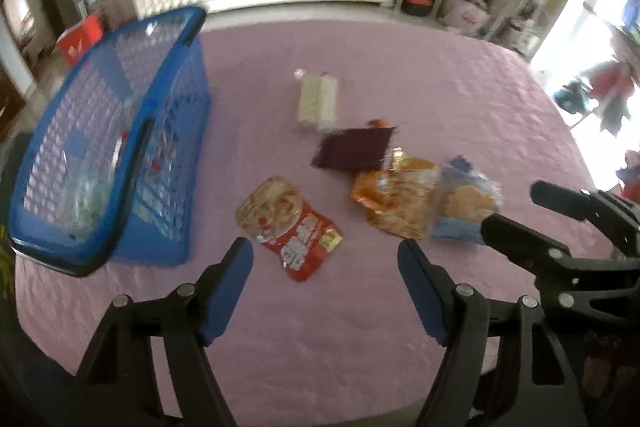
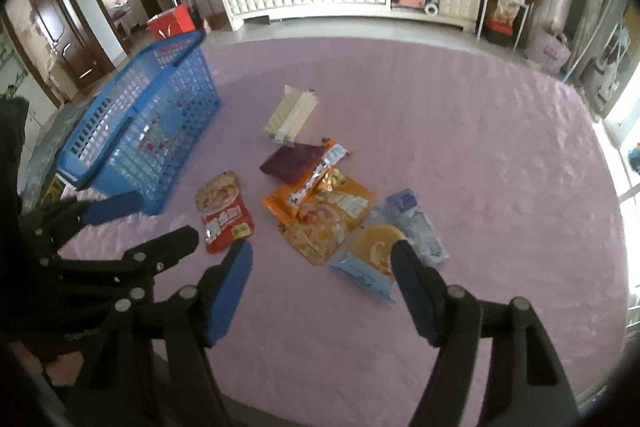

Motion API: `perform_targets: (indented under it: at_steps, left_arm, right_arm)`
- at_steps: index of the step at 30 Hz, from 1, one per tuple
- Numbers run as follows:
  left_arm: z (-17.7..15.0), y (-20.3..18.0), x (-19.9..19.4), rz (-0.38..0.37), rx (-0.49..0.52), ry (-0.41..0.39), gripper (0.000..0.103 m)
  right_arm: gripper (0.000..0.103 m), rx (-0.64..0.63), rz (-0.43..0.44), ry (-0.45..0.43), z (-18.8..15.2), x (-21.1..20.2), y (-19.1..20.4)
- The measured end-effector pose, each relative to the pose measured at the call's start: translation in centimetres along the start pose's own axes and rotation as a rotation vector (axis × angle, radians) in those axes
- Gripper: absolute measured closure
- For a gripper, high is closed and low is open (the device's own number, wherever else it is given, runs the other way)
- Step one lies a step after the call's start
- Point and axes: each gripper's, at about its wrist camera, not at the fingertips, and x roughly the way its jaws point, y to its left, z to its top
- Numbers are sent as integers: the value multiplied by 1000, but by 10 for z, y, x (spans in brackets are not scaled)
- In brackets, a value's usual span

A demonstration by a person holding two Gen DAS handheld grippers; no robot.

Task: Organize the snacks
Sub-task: 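Lower the left gripper onto the red pouch while the right gripper approaches the orange bag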

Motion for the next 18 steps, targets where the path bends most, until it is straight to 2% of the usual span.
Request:
perform_targets:
  at_steps: [3,8,14,18]
  left_arm:
    - [1,9,23,14,-62,47,30]
    - [4,14,44,57,-73,37,31]
    - [8,25,74,124,-120,75,31]
    - [12,36,91,132,-170,86,31]
  right_arm:
    - [27,-7,-17,23,4,19,2]
    - [28,-15,-8,50,8,46,-1]
    - [29,-41,-31,51,11,64,-7]
    - [29,-65,-22,55,13,70,-6]
